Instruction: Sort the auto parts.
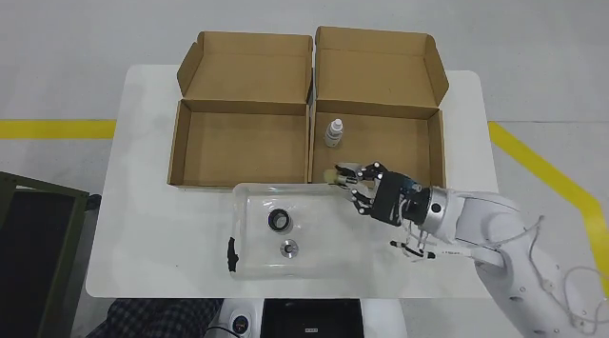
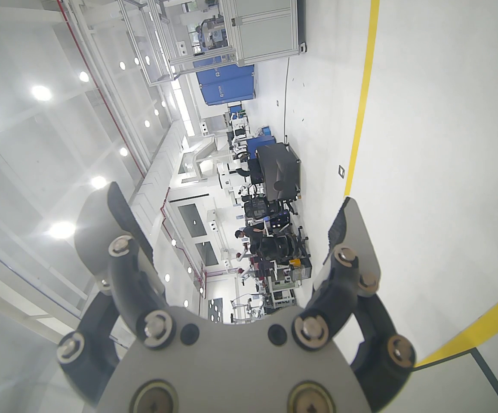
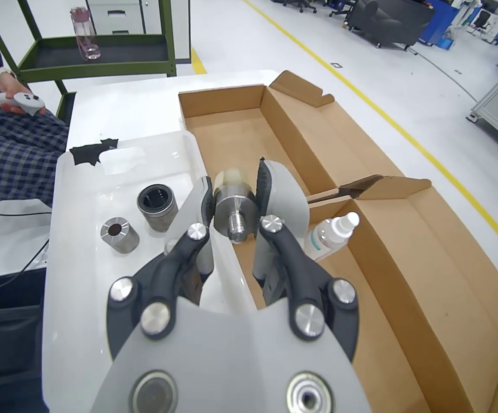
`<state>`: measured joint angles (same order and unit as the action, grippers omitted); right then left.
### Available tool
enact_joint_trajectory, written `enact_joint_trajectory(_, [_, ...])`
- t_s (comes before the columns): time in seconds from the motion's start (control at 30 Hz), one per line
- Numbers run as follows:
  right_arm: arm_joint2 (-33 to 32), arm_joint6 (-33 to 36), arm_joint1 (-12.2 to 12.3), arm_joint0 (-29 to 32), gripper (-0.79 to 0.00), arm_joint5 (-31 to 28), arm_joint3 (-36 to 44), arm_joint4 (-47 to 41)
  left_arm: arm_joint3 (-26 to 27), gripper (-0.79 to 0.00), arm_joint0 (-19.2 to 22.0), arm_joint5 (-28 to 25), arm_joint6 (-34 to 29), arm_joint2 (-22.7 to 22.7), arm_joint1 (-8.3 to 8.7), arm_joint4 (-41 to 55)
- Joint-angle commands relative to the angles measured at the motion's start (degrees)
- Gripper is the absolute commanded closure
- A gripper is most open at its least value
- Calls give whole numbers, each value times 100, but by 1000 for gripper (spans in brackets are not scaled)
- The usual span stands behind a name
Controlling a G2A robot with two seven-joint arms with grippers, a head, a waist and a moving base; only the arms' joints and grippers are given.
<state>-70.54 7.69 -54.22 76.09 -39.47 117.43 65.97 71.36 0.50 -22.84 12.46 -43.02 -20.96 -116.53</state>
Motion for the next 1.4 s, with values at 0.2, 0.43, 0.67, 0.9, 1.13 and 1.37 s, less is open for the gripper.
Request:
enact_joint_trajectory(0.2, [-298, -523, 3, 157, 0, 55, -125, -36, 0, -785, 0, 0, 0, 0, 0, 0])
enact_joint_trajectory(0.43, [-519, -988, -3, 328, 0, 156, -106, 4, 0, -785, 0, 0, 0, 0, 0, 0])
enact_joint_trajectory(0.67, [-570, -1197, -24, 367, 0, 181, -145, -3, 0, -785, 0, 0, 0, 0, 0, 0])
enact_joint_trajectory(0.9, [-595, -1007, -34, 358, 0, 214, -132, 176, 0, -785, 0, 0, 0, 0, 0, 0])
enact_joint_trajectory(1.13, [-580, -358, -39, 247, 0, 335, -59, 412, 0, -785, 0, 0, 0, 0, 0, 0])
enact_joint_trajectory(1.37, [-510, 444, -58, 43, 0, 514, -38, 452, 0, -785, 0, 0, 0, 0, 0, 0])
